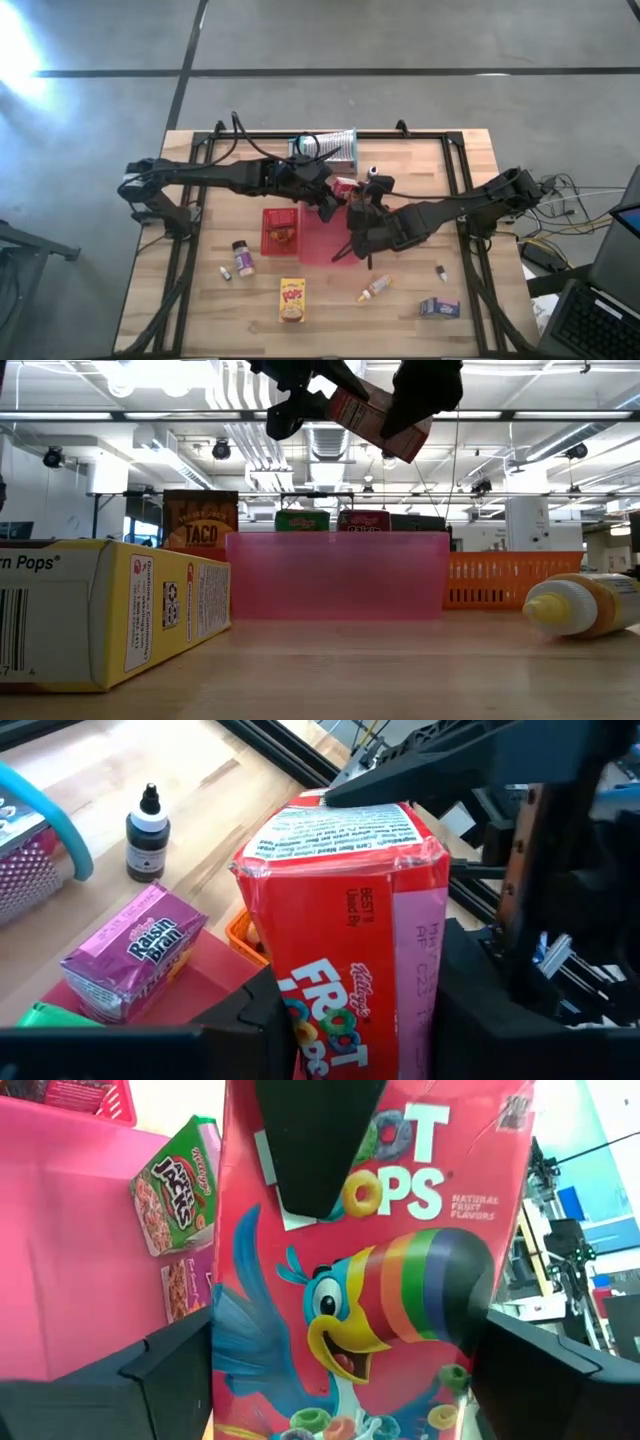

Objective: Pick & Place Kitchen Items
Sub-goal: Put the red cereal box into the pink bin

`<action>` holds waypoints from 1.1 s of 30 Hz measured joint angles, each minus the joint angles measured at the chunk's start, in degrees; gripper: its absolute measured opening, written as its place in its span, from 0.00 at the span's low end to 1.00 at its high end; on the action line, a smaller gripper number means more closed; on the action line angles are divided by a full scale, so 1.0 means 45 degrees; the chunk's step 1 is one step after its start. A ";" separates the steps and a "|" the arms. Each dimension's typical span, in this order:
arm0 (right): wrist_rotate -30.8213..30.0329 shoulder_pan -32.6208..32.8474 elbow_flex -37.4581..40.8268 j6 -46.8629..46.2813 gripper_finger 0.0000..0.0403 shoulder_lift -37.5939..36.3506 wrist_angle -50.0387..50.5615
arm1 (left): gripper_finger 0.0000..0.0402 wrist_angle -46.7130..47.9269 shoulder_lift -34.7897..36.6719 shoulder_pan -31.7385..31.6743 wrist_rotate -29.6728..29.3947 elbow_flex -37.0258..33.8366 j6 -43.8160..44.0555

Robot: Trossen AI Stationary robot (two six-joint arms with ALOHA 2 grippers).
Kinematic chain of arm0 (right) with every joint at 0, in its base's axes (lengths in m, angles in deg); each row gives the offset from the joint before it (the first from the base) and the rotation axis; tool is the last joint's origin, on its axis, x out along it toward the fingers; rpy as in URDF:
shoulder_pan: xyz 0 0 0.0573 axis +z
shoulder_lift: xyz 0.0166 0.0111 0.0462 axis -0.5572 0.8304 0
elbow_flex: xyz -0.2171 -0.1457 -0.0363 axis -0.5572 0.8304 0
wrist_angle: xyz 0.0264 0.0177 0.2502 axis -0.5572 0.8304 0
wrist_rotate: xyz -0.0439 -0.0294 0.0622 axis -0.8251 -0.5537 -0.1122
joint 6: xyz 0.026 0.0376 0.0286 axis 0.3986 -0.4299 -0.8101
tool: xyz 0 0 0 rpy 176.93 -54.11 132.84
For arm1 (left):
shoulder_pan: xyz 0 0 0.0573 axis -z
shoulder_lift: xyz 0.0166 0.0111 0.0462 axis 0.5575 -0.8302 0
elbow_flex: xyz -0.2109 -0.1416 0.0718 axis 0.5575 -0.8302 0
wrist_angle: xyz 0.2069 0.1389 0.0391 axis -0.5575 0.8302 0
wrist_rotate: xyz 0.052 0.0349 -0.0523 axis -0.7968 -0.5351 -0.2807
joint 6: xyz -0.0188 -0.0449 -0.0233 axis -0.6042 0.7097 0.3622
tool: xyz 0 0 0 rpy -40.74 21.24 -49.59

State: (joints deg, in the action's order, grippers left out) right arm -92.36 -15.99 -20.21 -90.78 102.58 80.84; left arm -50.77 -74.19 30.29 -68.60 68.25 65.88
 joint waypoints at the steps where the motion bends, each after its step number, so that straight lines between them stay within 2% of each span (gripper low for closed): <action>1: 0.0000 0.0003 0.0000 -0.0006 0.88 0.0000 0.0000 | 0.40 0.0004 -0.0003 -0.0010 -0.0004 0.0000 -0.0002; 8: 0.0493 0.0186 -0.0005 -0.0841 0.85 -0.0259 0.0640 | 0.40 0.0225 0.0121 -0.0150 0.0379 0.0000 -0.0357; 12: 0.1182 0.0389 -0.0039 -0.1796 0.83 -0.0505 0.1159 | 0.40 0.0667 0.0296 -0.0285 0.0606 0.0005 -0.0501; 17: 0.1292 0.0748 -0.0012 -0.3002 0.80 -0.0733 0.1938 | 0.40 0.1169 0.0452 -0.0375 0.1205 0.0185 -0.0917; 22: 0.1259 0.0839 0.0031 -0.2536 0.80 -0.0641 0.1496 | 0.39 0.1447 0.0452 -0.0380 0.1266 0.0408 -0.1161; 33: 0.1249 0.0776 0.0189 -0.0956 0.90 -0.0622 0.0200 | 0.39 0.1368 0.0481 -0.0380 0.1262 0.0277 -0.1082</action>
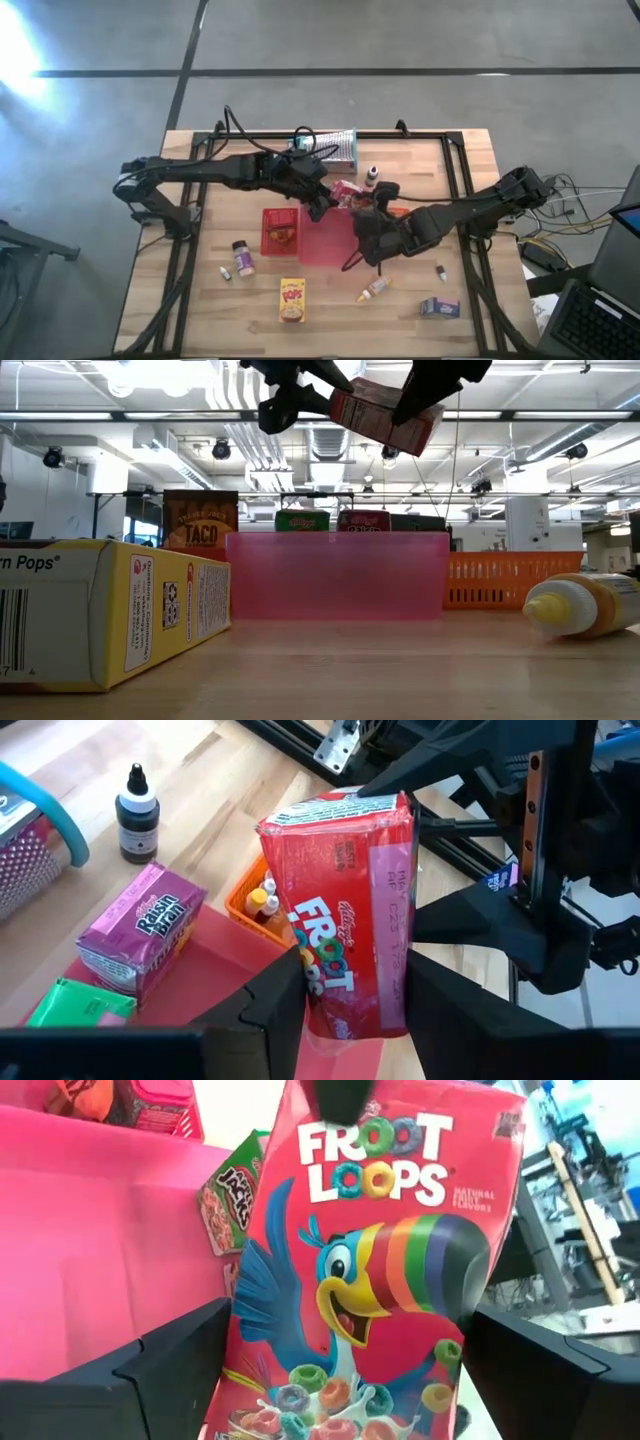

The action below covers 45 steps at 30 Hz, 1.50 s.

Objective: Pick & Place Kitchen Items
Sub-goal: Put the red cereal box into the pink bin

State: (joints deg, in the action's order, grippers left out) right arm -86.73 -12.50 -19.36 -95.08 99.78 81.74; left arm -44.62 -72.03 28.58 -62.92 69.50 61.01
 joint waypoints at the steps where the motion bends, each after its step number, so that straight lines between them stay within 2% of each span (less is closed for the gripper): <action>1: -0.0001 0.0000 0.0000 0.0180 0.90 0.0005 -0.0076 | 0.39 0.0002 0.0000 0.0000 0.0000 0.0000 0.0023; 4: 0.0104 0.0000 0.0000 0.0503 0.90 -0.0010 -0.0151 | 0.39 -0.0003 0.0000 0.0000 0.0000 0.0015 0.0033; 7: 0.0826 -0.0015 0.0010 0.0986 0.91 -0.0013 -0.0223 | 0.38 0.0060 -0.0005 0.0010 0.0034 0.0003 0.0066; 14: -0.0738 -0.0024 0.0098 0.0646 0.91 -0.0011 -0.0662 | 0.38 -0.0192 -0.0015 0.0000 -0.0029 -0.0019 0.0057; 21: 0.0300 -0.0055 0.0014 0.1564 0.92 -0.0092 -0.1294 | 0.38 0.0056 -0.0029 0.0010 0.0102 -0.0024 0.0048; 27: 0.0377 -0.0065 0.0010 0.1458 0.98 -0.0106 -0.1342 | 0.38 0.0009 -0.0029 0.0010 0.0068 -0.0024 -0.0051; 33: 0.0441 -0.0059 -0.0005 0.1198 0.99 -0.0253 -0.1282 | 0.38 -0.0030 -0.0029 0.0010 0.0039 -0.0024 -0.0131; 38: 0.0077 -0.0074 -0.0415 0.0905 0.99 -0.0273 -0.0503 | 0.38 0.0171 -0.0029 -0.0005 -0.0108 -0.0024 -0.0133; 45: -0.0110 -0.0083 -0.0978 -0.1056 0.99 -0.0584 0.2052 | 0.38 0.1626 -0.0034 0.0002 -0.0040 -0.0024 -0.0615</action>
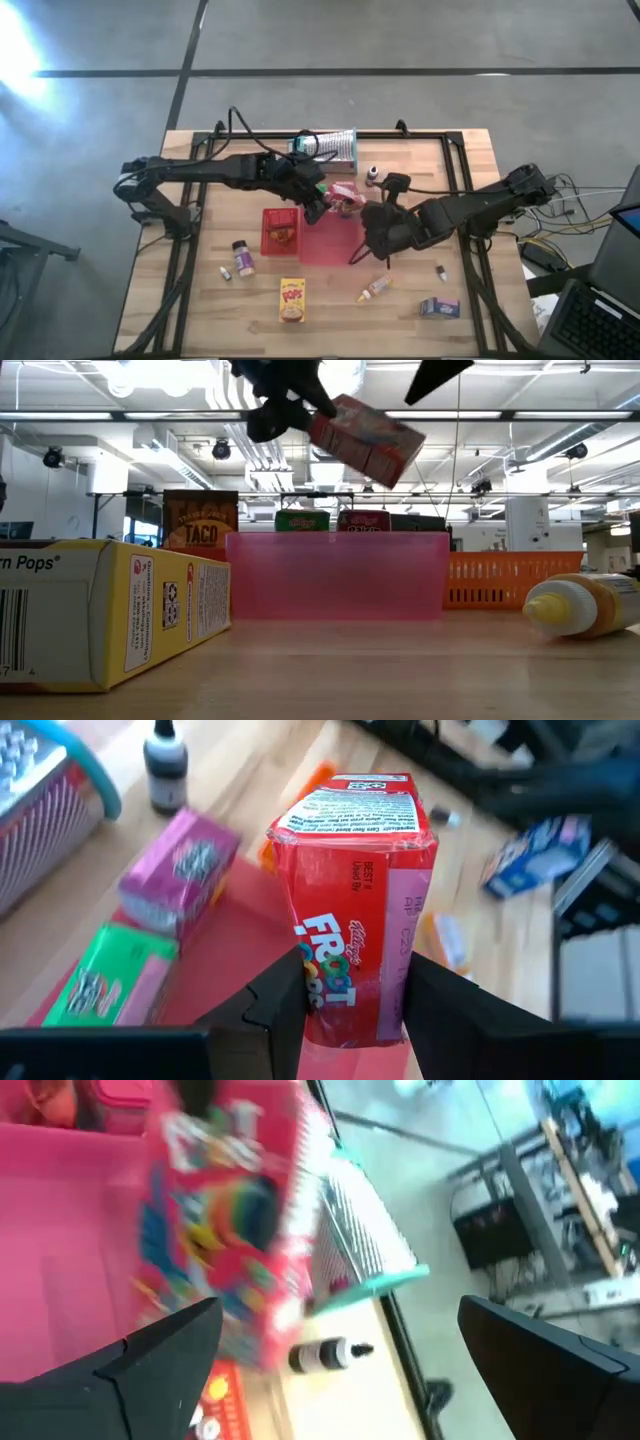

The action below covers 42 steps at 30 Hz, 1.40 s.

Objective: Pick & Place Kitchen Items
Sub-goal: Put the red cereal box into the pink bin

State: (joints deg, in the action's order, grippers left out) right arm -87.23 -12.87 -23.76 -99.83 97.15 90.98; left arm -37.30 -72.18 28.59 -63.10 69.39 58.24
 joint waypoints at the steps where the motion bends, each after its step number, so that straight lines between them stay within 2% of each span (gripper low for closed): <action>1: 0.0002 0.0019 -0.0007 -0.0435 0.99 -0.0058 0.0376 | 0.38 0.0265 0.0000 0.0008 0.0030 0.0000 -0.0177; 7: -0.0040 0.0024 0.0265 -0.3551 0.99 -0.0587 0.3001 | 0.37 0.1871 -0.0006 0.0163 0.0105 0.0136 -0.1845; 13: -0.0833 0.0024 0.0528 -0.5676 0.99 -0.1036 0.3935 | 0.34 0.3275 -0.0019 0.0798 -0.0298 0.1157 -0.4244; 17: -0.0911 -0.0017 0.0737 -0.5731 0.99 -0.1257 0.3929 | 0.32 0.3651 -0.0019 0.1182 -0.0872 0.1541 -0.5343; 22: -0.0911 -0.0089 0.1166 -0.5797 0.99 -0.1604 0.3906 | 0.32 0.5080 -0.0698 0.1251 -0.1284 0.2239 -0.5463; 31: -0.0857 -0.0291 0.1885 -0.6210 0.99 -0.1869 0.3868 | 0.32 0.9692 -0.3830 0.1251 -0.3527 0.5984 -0.6498; 37: -0.0546 -0.0377 0.2400 -0.6383 0.99 -0.1950 0.3888 | 0.32 1.0880 -0.5115 0.1249 -0.3555 0.7557 -0.6620; 42: -0.0420 -0.0457 0.2628 -0.6388 0.99 -0.2152 0.3887 | 0.32 1.1031 -0.5404 0.1247 -0.3554 0.7737 -0.6282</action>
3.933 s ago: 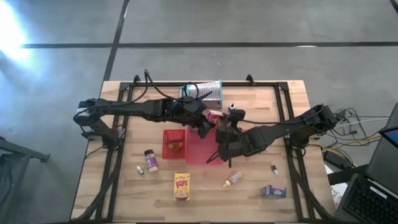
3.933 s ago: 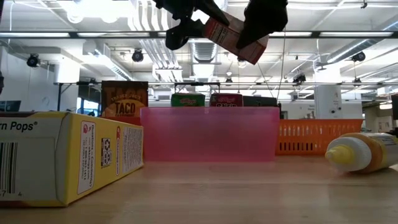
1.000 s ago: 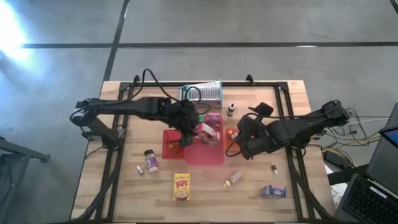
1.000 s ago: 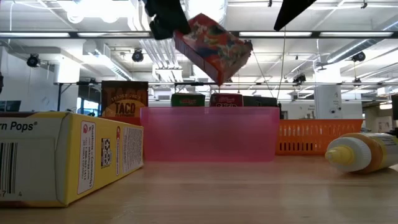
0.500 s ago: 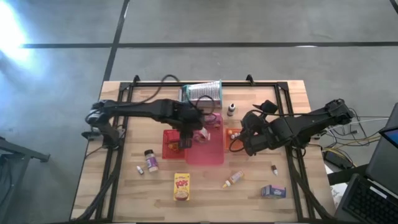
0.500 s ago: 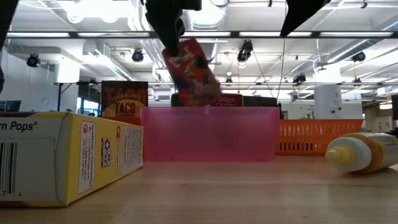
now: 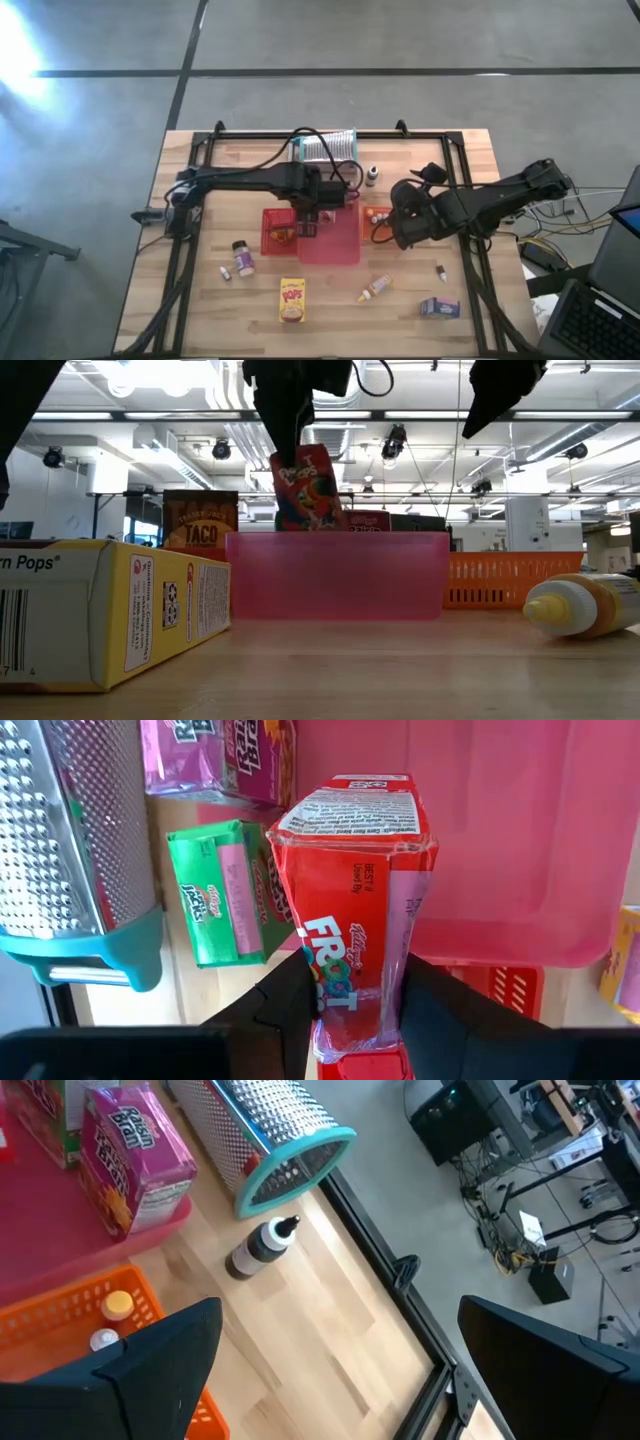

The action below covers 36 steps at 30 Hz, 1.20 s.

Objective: Pick & Place Kitchen Items
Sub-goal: Put the red cereal box into the pink bin

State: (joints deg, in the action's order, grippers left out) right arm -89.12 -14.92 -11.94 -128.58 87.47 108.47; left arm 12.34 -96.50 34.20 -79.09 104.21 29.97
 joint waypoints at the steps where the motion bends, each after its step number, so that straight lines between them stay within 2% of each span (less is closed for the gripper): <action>1: 0.0000 0.0000 0.0065 -0.0001 0.99 -0.0055 0.0006 | 0.32 0.0048 -0.0053 -0.0006 0.0002 0.0000 0.0108; 23: -0.0008 -0.0112 0.2357 -0.0644 0.99 -0.1715 -0.0863 | 0.32 0.0280 -0.1116 -0.0559 0.0004 -0.0360 0.0620; 36: 0.0044 -0.0107 0.2716 -0.0570 0.99 -0.1743 -0.1149 | 0.33 -0.0137 -0.1745 -0.0559 -0.0055 -0.0437 0.0243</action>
State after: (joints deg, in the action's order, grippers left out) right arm -88.92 -15.40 0.29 -131.15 79.63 103.30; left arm 11.72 -104.35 31.68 -79.34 102.24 31.07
